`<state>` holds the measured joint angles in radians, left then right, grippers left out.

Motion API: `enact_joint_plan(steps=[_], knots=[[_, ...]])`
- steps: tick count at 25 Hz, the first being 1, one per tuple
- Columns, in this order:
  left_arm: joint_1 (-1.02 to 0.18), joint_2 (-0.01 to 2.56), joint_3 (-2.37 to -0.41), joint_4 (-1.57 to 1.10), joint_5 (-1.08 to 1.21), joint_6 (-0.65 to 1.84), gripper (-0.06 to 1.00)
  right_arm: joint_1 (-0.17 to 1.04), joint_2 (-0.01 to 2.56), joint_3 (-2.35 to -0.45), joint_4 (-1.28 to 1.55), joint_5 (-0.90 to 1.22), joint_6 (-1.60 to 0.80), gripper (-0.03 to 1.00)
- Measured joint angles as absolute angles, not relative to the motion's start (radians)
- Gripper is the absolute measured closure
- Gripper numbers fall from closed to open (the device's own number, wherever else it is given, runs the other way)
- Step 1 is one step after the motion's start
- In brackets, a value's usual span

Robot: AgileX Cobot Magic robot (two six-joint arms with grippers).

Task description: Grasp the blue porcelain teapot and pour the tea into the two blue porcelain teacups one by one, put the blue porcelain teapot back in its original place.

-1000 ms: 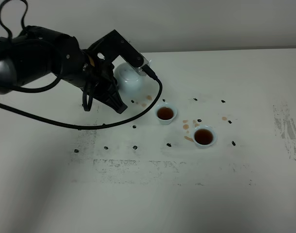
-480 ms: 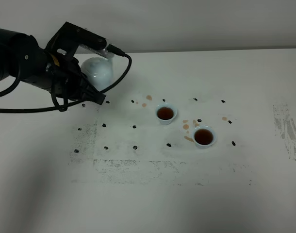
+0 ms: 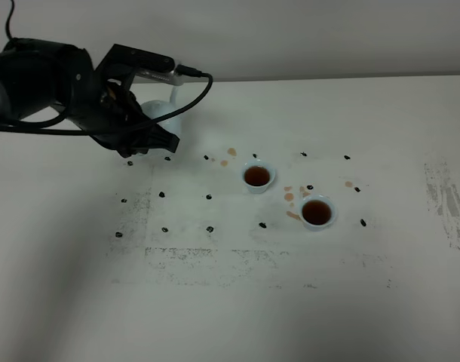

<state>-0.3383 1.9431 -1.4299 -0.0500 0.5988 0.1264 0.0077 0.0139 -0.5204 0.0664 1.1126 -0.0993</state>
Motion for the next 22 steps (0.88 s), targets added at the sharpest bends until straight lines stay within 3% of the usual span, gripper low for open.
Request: enact_joint_plan(steps=[9,22], knots=[[-0.392,2.104,-1.591,-0.095,0.648,0.125,0.91,0.008,0.014,-0.520,0.066,1.113,-0.099,0.41],[-0.396,2.168,-1.601,-0.077,0.644,0.125,0.91,0.008,0.014,-0.520,0.066,1.113,-0.099,0.41]])
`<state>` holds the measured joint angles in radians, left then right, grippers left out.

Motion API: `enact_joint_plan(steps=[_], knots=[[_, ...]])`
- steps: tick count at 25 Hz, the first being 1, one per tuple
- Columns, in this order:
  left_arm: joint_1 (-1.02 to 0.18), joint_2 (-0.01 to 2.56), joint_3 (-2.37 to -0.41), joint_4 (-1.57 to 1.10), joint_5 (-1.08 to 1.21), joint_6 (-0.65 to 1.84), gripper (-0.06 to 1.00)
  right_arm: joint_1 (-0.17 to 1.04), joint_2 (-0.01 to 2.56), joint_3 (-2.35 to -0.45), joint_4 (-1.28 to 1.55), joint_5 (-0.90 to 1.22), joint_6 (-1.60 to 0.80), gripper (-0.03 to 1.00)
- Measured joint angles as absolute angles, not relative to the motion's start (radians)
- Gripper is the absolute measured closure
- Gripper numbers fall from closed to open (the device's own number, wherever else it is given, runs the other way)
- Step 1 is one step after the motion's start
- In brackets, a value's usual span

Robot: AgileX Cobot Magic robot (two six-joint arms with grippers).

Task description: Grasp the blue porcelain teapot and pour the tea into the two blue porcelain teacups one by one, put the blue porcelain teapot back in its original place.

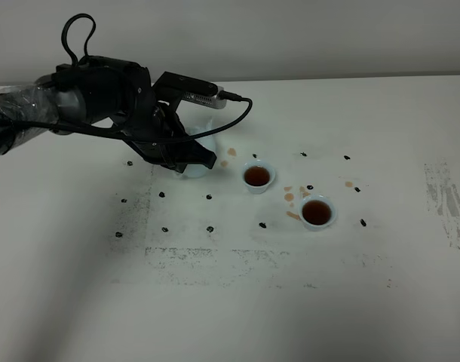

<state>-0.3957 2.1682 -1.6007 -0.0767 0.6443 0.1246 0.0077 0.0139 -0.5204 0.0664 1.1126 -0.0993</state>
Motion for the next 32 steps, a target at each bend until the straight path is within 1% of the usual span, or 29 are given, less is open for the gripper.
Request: enact_joint_plan(steps=[18,21,25,28,32], knots=[[-0.396,2.177,-1.605,-0.067,0.608,0.148,0.91,0.008,0.014,-0.520,0.066,1.113,-0.099,0.41],[-0.396,2.177,-1.605,-0.067,0.608,0.150,0.89,0.008,0.014,-0.520,0.066,1.113,-0.099,0.41],[-0.396,2.177,-1.605,-0.067,0.609,0.152,0.81,0.008,0.014,-0.520,0.066,1.113,-0.099,0.41],[-0.396,2.177,-1.605,-0.067,0.611,0.152,0.72,0.008,0.014,-0.520,0.066,1.113,-0.099,0.41],[-0.396,2.177,-1.605,-0.067,0.612,0.152,0.62,0.008,0.014,-0.520,0.066,1.113,-0.099,0.41]])
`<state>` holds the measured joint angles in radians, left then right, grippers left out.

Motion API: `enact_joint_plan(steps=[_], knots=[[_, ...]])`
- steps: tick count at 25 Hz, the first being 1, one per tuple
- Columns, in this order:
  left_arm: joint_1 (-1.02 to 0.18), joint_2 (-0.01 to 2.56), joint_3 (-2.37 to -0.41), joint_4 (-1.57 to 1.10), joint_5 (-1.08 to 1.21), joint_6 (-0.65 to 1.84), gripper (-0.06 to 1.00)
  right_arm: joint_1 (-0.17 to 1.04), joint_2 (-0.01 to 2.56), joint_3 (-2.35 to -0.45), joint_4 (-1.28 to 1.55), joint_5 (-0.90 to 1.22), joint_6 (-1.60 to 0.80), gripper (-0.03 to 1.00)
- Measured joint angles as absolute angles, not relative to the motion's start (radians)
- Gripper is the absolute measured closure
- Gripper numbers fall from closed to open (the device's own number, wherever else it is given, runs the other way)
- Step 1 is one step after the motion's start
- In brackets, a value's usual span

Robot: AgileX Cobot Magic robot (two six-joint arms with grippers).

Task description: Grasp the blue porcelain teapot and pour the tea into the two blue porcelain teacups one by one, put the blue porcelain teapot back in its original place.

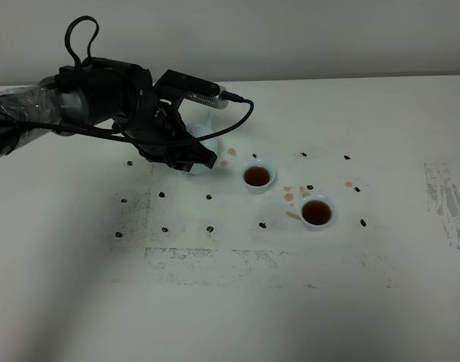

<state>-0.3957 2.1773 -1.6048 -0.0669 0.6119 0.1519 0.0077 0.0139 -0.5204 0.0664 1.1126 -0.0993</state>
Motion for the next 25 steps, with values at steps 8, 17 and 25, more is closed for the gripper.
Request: enact_joint_plan(steps=[8,17,25], knots=[[-0.396,2.177,-1.605,-0.071,0.627,0.153,0.59,0.008,0.014,-0.520,0.066,1.113,-0.099,0.41],[-0.396,2.177,-1.605,-0.089,0.696,0.153,0.59,0.008,0.014,-0.520,0.066,1.113,-0.099,0.41],[-0.407,2.177,-1.605,-0.096,0.772,0.153,0.59,0.008,0.014,-0.520,0.066,1.113,-0.099,0.41]])
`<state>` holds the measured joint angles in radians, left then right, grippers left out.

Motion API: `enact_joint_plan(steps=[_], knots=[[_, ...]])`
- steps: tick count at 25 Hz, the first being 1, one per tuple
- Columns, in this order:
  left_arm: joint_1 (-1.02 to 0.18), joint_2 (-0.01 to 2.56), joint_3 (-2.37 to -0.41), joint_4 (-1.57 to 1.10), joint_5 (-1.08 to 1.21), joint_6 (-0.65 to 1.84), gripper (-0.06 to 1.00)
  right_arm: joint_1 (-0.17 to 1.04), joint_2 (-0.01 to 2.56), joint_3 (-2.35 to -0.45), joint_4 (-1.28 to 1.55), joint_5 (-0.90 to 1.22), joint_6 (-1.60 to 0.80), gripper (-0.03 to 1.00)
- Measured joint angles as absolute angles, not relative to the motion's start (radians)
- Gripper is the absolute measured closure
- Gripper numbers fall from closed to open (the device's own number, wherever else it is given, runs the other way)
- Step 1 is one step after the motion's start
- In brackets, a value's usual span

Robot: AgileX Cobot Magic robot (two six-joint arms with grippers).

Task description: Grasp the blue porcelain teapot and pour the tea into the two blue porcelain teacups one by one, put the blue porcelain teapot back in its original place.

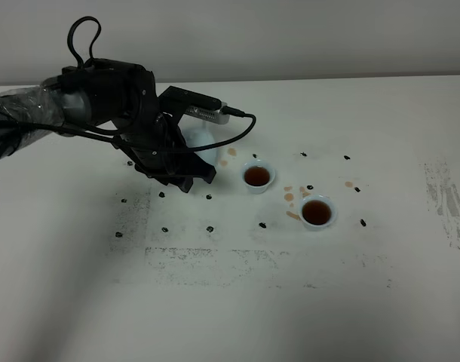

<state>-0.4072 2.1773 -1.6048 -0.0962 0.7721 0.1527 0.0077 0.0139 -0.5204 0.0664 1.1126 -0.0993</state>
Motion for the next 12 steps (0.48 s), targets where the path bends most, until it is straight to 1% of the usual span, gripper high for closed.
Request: enact_joint_plan(steps=[7,12], knots=[[-0.418,2.137,-1.603,-0.098,0.806,0.153,0.59,0.008,0.014,-0.520,0.066,1.113,-0.099,0.41],[-0.416,1.976,-1.544,-0.097,0.801,0.153,0.59,0.008,0.014,-0.520,0.066,1.113,-0.099,0.41]])
